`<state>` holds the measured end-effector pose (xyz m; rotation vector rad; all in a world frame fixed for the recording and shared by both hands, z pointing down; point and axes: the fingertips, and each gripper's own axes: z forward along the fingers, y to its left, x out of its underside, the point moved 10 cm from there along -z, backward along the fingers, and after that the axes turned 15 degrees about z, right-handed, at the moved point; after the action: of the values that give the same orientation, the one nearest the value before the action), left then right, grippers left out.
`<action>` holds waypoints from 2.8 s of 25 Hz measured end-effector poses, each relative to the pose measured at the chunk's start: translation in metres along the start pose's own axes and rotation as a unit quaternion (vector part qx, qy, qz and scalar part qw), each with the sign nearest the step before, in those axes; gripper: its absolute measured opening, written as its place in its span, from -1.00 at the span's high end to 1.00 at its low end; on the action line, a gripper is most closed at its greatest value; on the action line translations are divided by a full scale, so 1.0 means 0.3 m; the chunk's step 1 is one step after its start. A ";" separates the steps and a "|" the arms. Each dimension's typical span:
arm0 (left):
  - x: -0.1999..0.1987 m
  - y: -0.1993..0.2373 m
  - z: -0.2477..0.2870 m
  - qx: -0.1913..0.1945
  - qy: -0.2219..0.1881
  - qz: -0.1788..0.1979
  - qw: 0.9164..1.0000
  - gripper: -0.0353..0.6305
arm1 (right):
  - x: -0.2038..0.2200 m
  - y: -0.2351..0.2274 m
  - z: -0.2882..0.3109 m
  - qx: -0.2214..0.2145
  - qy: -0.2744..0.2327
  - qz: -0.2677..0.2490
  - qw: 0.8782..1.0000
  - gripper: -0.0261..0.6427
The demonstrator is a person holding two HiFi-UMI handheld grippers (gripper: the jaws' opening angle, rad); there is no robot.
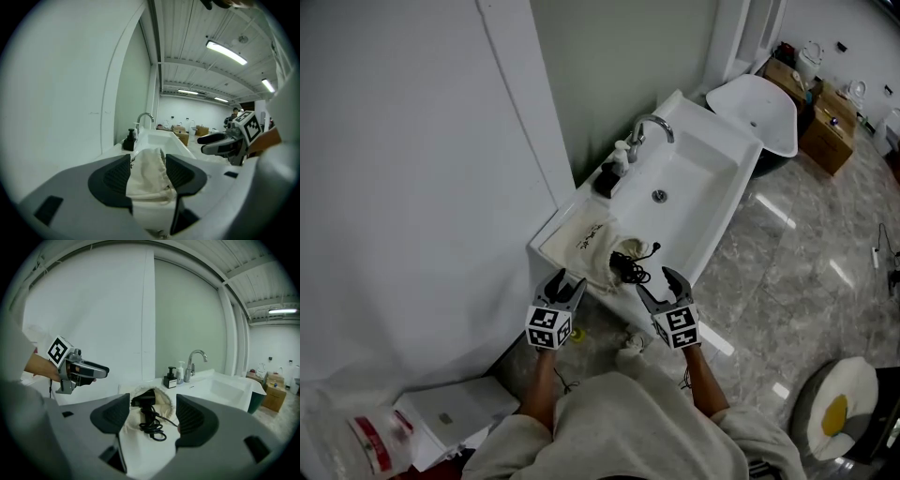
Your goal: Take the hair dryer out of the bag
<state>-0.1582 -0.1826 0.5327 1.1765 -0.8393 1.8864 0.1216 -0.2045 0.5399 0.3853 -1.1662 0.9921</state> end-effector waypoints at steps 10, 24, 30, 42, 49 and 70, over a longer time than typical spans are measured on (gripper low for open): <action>-0.055 -0.046 0.228 0.011 0.037 0.007 0.999 0.25 | -0.018 -0.182 0.141 -0.037 0.032 0.012 0.999 0.05; -0.060 -0.080 0.442 0.067 0.079 0.049 0.993 0.25 | 0.064 -0.187 0.242 -0.068 0.070 0.032 0.995 0.05; -0.012 -0.056 0.523 0.089 0.111 0.069 0.987 0.25 | 0.076 -0.168 0.296 -0.064 0.082 0.027 0.994 0.05; 0.017 0.066 0.554 0.158 0.086 0.074 0.981 0.58 | 0.062 -0.091 0.427 -0.029 0.101 0.010 0.994 0.05; 0.038 0.113 0.558 0.196 0.075 0.057 0.976 0.71 | 0.075 -0.025 0.536 -0.025 0.147 -0.025 0.988 0.05; 0.041 0.154 0.533 0.212 0.049 0.021 0.976 0.74 | 0.124 0.012 0.805 -0.024 0.315 -0.096 0.944 -0.01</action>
<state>-0.1321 -0.3350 0.5958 1.3081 -0.4176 2.2085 -0.0204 -0.3578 0.6665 0.1166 -0.5571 0.8246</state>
